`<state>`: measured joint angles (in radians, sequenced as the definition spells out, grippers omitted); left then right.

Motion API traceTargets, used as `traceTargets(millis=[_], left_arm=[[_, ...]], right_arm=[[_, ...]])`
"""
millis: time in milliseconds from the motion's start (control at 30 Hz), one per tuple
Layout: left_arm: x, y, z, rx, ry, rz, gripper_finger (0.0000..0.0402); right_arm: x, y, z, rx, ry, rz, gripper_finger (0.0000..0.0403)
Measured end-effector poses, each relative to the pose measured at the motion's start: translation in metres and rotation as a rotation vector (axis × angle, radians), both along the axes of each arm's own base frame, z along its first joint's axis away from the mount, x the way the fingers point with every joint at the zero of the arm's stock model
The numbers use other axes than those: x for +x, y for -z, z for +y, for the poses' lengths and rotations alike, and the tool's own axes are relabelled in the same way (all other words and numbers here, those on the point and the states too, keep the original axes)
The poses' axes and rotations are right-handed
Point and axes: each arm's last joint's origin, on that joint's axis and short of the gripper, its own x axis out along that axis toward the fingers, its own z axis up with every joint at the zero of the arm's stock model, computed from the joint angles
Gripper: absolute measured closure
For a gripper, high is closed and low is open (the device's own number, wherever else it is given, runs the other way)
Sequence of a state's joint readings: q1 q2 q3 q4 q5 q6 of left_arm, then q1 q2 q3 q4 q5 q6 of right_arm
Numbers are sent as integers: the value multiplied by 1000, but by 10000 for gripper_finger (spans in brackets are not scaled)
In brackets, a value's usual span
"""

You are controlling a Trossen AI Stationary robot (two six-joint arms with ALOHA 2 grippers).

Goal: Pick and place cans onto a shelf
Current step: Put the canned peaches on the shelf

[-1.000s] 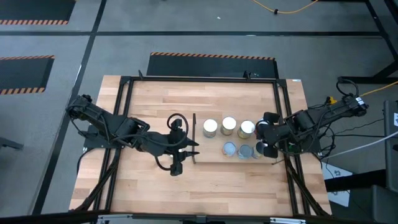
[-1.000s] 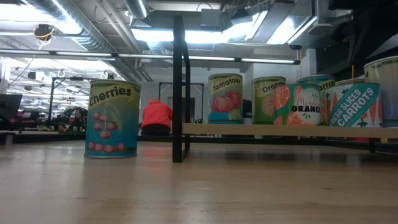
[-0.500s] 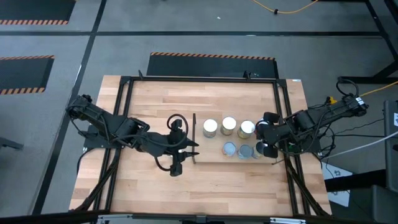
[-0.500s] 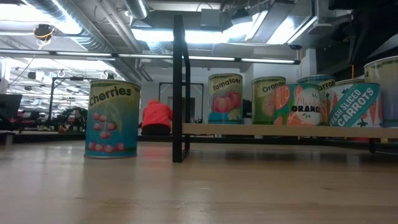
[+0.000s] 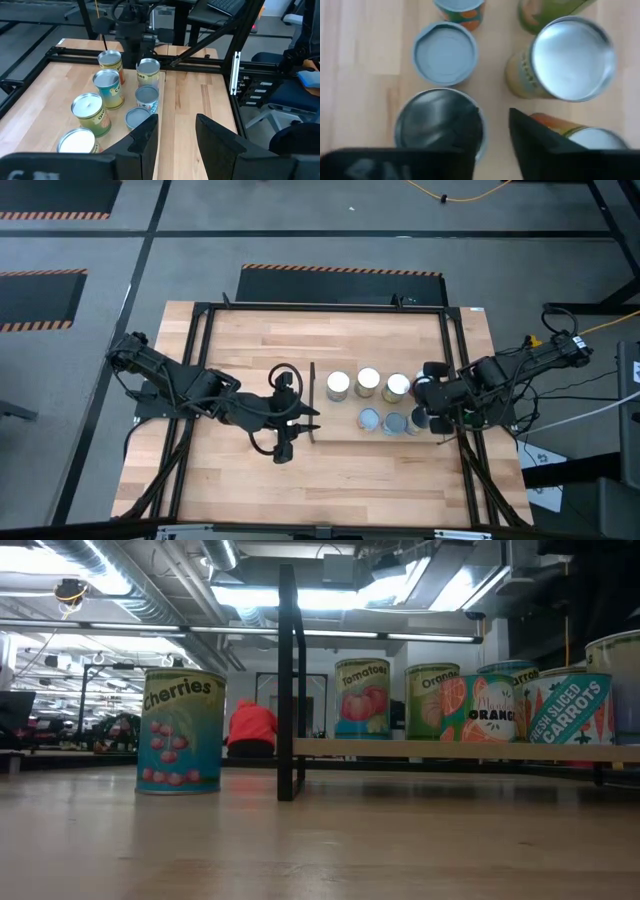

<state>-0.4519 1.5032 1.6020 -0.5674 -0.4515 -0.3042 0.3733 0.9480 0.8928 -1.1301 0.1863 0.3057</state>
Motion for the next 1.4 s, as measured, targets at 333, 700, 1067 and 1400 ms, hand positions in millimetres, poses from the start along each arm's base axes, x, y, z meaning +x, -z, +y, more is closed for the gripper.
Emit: traceTargets(millis=[333, 700, 1067, 1400], left_arm=[[0, 0, 0, 0, 0, 0, 277], [0, 0, 0, 0, 0, 0, 277], [0, 0, 0, 0, 0, 0, 277], [0, 0, 0, 1, 0, 0, 277]], right_arm=[[-1, 0, -1, -34, -16, 7, 210], [1, 1, 1, -2, -27, 18, 209], [10, 9, 4, -23, -29, 71, 209], [15, 12, 4, 4, -22, 102, 241]])
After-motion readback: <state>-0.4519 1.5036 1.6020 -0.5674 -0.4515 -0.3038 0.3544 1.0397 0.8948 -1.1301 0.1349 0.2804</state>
